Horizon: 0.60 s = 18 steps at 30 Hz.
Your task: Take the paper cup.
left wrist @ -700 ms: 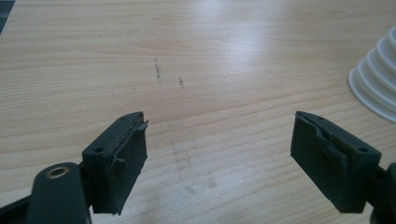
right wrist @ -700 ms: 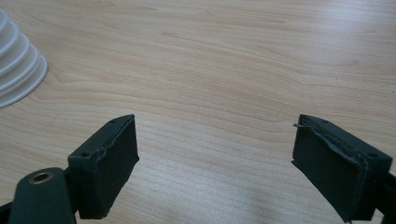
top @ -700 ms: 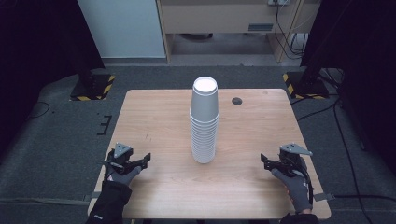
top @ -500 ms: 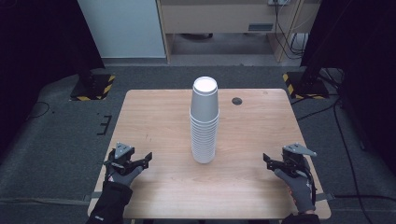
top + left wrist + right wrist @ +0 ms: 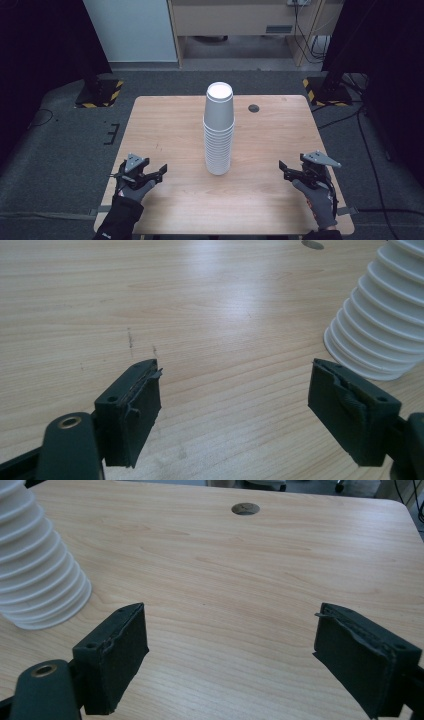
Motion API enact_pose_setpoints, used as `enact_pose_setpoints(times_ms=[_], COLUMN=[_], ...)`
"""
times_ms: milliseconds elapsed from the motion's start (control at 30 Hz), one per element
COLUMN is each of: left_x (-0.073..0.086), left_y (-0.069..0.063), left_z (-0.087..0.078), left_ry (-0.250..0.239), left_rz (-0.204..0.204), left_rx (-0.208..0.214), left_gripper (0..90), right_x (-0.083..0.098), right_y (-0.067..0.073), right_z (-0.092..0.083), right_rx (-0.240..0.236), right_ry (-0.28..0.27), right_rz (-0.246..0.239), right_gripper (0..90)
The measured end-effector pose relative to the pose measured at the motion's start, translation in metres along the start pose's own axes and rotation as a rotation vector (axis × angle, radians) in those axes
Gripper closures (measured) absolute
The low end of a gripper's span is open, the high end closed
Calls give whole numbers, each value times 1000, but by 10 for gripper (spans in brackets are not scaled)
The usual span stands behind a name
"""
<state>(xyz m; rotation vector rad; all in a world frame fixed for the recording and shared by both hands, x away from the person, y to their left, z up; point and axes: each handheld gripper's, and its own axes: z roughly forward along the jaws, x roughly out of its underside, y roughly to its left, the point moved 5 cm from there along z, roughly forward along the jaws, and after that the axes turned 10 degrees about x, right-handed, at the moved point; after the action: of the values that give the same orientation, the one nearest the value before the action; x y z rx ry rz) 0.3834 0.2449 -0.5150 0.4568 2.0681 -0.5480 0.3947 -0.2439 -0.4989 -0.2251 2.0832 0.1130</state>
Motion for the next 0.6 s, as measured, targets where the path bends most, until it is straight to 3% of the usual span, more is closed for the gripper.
enact_pose_setpoints(times_ms=[600], left_x=[0], left_y=[-5], left_z=[2], left_ry=[6], left_rz=[18], left_rx=[14], left_gripper=[214], right_x=[-36], right_y=[26], right_z=[-17], right_rx=[-72], right_ry=[-95], right_rz=[-11], right_gripper=[133])
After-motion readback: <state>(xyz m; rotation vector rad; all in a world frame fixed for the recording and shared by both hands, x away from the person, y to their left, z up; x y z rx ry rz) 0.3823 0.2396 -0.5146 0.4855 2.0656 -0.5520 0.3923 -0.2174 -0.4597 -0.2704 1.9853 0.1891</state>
